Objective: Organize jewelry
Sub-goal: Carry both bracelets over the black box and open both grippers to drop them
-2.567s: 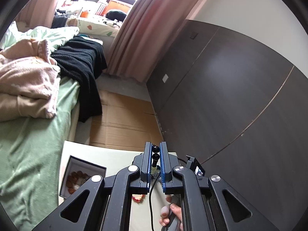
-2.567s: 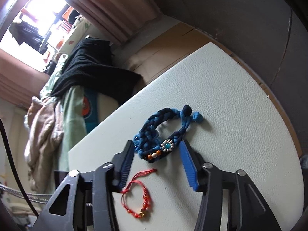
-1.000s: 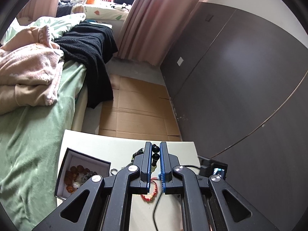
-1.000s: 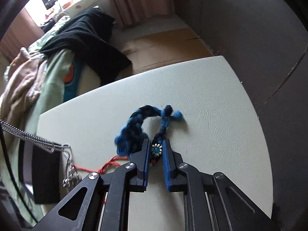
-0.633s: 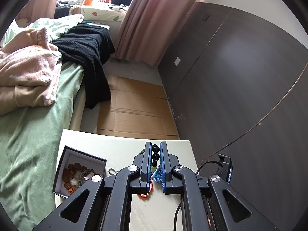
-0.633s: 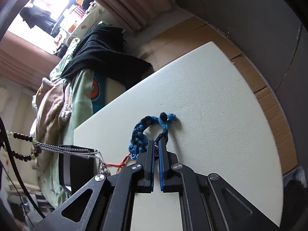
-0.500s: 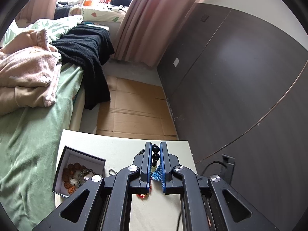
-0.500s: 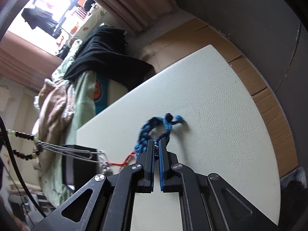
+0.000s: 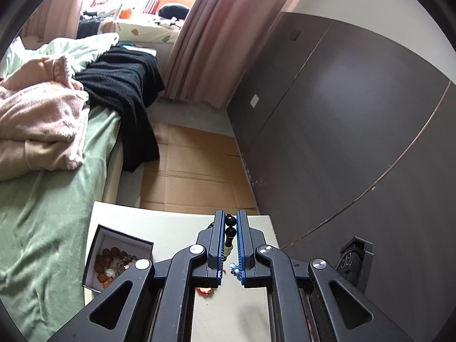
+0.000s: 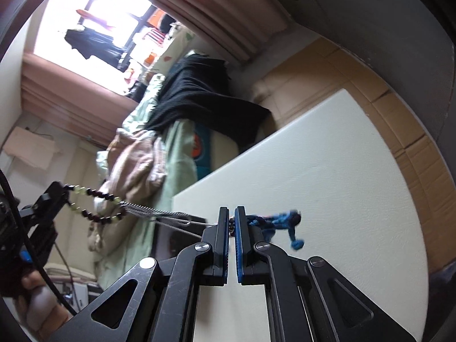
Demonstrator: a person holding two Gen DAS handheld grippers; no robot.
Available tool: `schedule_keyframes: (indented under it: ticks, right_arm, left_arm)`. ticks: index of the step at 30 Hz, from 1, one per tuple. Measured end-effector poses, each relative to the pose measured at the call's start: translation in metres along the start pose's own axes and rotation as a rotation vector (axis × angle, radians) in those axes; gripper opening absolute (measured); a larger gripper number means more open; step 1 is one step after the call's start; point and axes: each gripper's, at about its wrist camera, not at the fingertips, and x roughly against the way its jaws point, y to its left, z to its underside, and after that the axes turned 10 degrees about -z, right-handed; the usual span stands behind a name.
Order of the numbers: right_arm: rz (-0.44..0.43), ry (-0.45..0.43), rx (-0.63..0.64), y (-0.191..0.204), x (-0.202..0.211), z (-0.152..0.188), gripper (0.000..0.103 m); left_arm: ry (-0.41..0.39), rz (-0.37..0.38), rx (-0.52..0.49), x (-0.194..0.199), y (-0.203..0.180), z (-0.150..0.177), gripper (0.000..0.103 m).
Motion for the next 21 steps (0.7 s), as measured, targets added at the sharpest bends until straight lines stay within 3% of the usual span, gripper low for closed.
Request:
schedule_keyframes:
  ticks: [13,21]
  right_arm:
    - [-0.191,-0.046,0.08,0.052,0.004,0.009,0.004]
    - [-0.246,-0.015,0.107,0.07,-0.014,0.017,0.004]
  left_arm:
    - [-0.096,0.003,-0.049,0.054,-0.016,-0.02,0.008]
    - [-0.095,-0.057,-0.01,0.053,0.015,-0.015,0.008]
